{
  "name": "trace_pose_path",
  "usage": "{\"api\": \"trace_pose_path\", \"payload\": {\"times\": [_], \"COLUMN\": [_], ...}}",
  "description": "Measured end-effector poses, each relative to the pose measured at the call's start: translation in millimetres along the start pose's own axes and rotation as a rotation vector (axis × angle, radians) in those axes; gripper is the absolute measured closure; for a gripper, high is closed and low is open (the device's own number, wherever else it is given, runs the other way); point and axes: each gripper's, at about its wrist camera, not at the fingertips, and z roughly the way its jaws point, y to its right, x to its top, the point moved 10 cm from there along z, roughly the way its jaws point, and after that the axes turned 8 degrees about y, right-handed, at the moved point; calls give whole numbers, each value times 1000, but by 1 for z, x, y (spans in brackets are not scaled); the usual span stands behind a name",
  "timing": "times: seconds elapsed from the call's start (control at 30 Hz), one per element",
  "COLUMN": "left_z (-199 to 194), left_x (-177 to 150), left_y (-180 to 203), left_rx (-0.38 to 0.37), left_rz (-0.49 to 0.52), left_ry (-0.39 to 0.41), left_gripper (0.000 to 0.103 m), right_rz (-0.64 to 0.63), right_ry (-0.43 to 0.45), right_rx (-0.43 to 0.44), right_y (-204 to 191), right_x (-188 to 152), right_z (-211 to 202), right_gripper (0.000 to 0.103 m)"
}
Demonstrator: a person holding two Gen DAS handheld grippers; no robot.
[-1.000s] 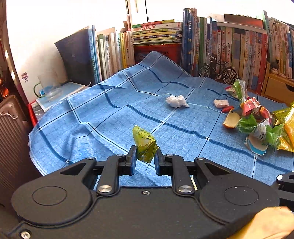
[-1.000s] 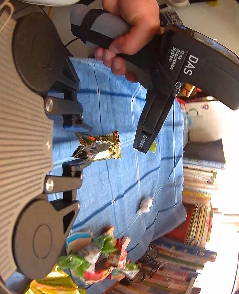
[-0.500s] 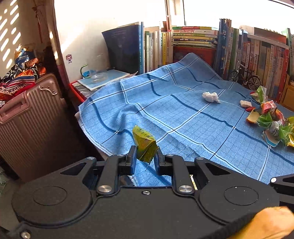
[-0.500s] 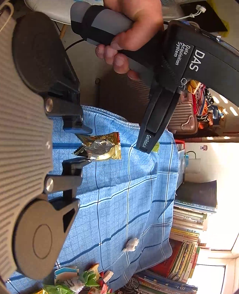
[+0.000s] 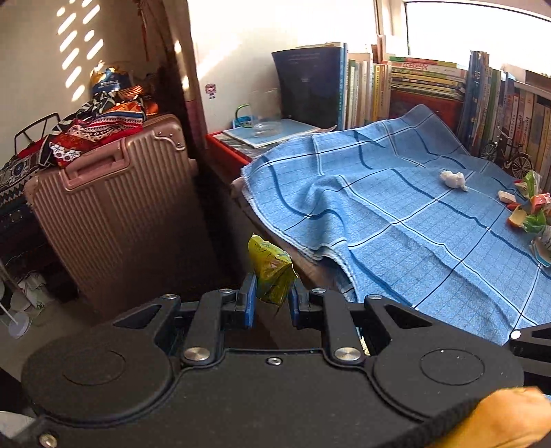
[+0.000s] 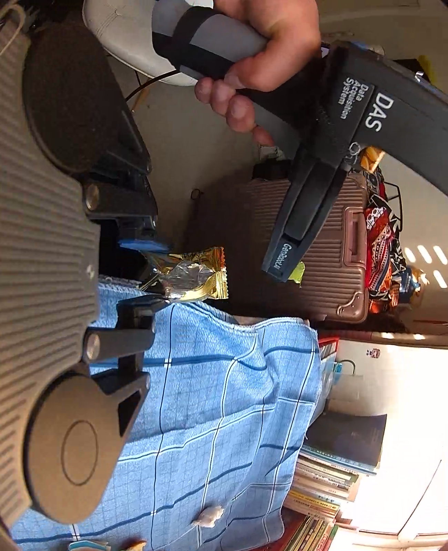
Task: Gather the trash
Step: 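Carry both wrappers to the black bin and open the right tool over it, then open the left tool to drop the green wrapper into the bin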
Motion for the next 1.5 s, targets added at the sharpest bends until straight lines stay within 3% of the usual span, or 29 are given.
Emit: {"api": "trace_pose_path", "payload": {"times": [0.27,0.47,0.53,0.6,0.7,0.93,1.3,1.37,1.43,1.5], "left_z": [-27,-39,-43,-45,-45,-42,-35,-34,-32,-31], "left_x": [-29,-52,-57,-61,-64,-64,-73,-72,-71,-67], "left_y": [-31,-45,-48,-51,-56,-60,-46,-44,-44,-45], "left_rx": [80,123,134,139,142,137,83,82,93,116], "left_rz": [-59,-110,-126,-134,-140,-155,-190,-195,-197,-188], "left_ry": [-35,-70,-76,-78,-86,-82,-127,-130,-128,-103], "left_gripper": [84,84,84,84,84,84,83,74,40,24], "right_rz": [-13,-21,-49,-103,-197,-239,-181,-171,-157,-159], "right_ry": [-52,-70,-72,-66,-2,21,-1,-7,-15,-20], "right_rx": [81,96,72,31,-33,-33,-80,-89,-87,-91], "right_y": [-28,-36,-35,-35,-37,-44,-32,-29,-27,-26], "right_x": [-12,-18,-19,-17,-10,-8,-8,-10,-11,-12], "right_z": [27,34,37,41,38,33,28,28,28,28], "right_gripper": [72,71,48,14,0,0,0,0,0,0]}}
